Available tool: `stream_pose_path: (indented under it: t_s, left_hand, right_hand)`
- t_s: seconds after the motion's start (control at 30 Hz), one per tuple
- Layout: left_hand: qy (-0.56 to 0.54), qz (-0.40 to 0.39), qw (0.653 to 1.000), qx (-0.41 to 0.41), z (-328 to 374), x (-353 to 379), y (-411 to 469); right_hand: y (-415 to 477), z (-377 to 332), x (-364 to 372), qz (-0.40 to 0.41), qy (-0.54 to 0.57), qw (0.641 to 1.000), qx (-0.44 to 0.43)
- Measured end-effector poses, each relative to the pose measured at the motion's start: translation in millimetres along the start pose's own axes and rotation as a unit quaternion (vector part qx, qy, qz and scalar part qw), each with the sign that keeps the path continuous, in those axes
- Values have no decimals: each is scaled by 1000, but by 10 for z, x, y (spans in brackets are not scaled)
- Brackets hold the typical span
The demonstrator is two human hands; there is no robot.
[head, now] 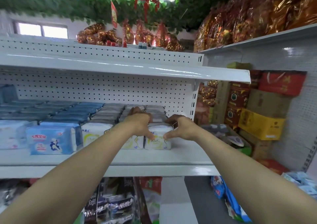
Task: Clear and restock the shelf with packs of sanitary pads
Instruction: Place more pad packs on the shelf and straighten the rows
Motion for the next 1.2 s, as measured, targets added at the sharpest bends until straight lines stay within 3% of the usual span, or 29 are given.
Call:
stream_pose_path:
  t_s: [0.53, 0.8, 1.2]
  left_hand:
    - [-4, 28, 1000, 11, -169, -84, -119]
    - [115, -15, 993, -11, -451, -93, -227]
    - [132, 14, 991, 10, -496, -11, -174]
  right_hand:
    - [-58, -200, 9, 18, -77, 997, -20]
    - [-39, -565, 190, 1, -210, 975, -75]
    - [14, -605, 295, 9, -196, 979, -52]
Point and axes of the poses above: each hand's wrist, its own y-axis towards the middle knuckle, its own x-axis out of the palm, z = x × y, the point moved 4 cm from there along y, towards the middle knuckle, and after that the axes turned 3 degrees about z, right-handed, at the moved point
